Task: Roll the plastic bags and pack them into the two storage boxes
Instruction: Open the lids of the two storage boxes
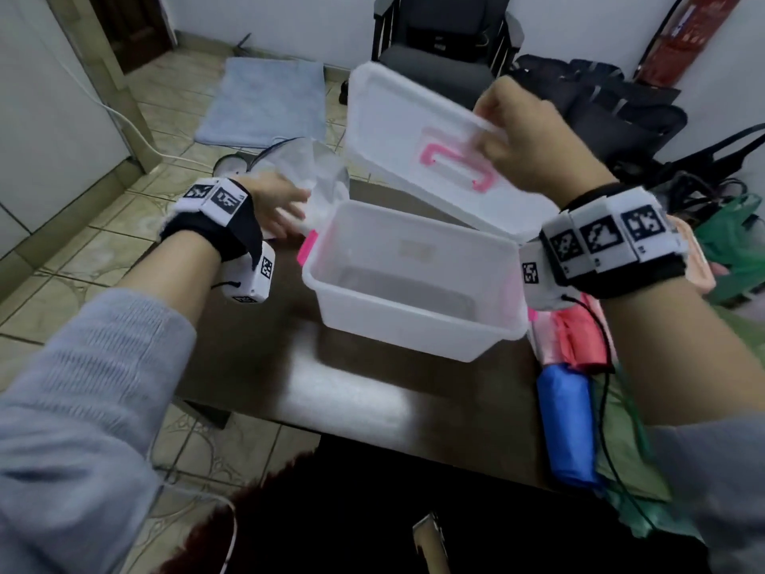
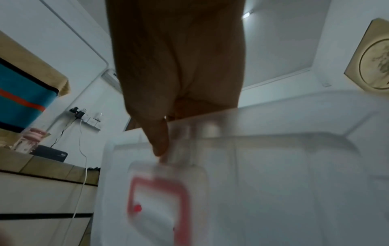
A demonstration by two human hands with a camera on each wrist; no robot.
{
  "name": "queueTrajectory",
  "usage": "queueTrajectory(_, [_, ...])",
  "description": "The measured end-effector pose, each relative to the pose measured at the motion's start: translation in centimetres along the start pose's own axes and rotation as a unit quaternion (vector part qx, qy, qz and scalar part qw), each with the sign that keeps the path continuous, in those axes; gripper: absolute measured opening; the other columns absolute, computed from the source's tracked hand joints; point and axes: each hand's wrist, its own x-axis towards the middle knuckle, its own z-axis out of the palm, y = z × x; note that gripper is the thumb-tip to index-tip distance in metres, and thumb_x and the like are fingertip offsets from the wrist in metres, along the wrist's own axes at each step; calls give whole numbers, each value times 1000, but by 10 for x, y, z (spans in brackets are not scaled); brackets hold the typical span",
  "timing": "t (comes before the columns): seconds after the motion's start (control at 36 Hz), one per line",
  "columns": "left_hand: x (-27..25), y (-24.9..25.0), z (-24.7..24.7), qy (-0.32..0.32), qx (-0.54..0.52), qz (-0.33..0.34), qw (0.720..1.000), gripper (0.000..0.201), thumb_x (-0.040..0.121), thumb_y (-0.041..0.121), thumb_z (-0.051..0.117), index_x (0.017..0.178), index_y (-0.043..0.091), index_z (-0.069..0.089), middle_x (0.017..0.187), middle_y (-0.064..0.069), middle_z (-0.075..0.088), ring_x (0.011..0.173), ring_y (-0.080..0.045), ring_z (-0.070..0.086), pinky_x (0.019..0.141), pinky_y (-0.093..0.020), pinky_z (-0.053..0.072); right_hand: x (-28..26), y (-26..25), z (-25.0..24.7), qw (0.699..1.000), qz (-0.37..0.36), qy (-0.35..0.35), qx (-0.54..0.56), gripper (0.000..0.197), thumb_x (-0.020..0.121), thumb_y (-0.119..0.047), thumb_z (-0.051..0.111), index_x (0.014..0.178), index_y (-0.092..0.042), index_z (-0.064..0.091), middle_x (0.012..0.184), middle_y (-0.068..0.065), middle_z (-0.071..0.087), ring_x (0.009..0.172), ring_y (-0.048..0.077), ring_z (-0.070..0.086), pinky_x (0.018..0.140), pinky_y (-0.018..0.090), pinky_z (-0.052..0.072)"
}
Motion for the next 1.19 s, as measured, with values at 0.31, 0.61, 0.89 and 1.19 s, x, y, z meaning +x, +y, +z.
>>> queueTrajectory(0.31, [69, 19, 3, 143, 313, 110, 932, 60, 86, 15, 66, 140, 6, 40, 145, -13, 41, 133, -28, 38, 106, -35, 31, 105, 16, 13, 996, -3, 2, 94, 18, 91, -21, 61, 107, -13, 65, 91, 1, 63, 67, 4, 52, 49, 5, 36])
queueTrajectory(0.61, [127, 19, -12, 80, 307, 25, 948, 45, 98, 15, 48, 142, 13, 40, 147, -11, 40, 132, -29, 40, 103, -31, 35, 168, 60, 87, 965, 81, -223, 112, 23, 93, -27, 59, 108, -11, 67, 84, 0, 63, 67, 4, 57, 78, 22, 48])
queueTrajectory(0.89, [158, -1, -27, 64, 236, -44, 969, 58, 93, 50, 35, 137, 13, 47, 146, -14, 40, 130, -35, 41, 100, -53, 42, 177, 66, 144, 939, 108, -310, 99, 14, 91, -33, 60, 92, -20, 66, 78, -6, 60, 73, 8, 55, 73, 22, 44])
queueTrajectory(1.19, [135, 13, -10, 59, 265, -34, 962, 46, 95, 38, 51, 133, 14, 53, 141, -10, 47, 129, -28, 44, 105, -35, 34, 164, 67, 165, 915, 95, -390, 28, 49, 96, -21, 50, 142, -30, 39, 142, -4, 46, 132, 19, 40, 110, 31, 25])
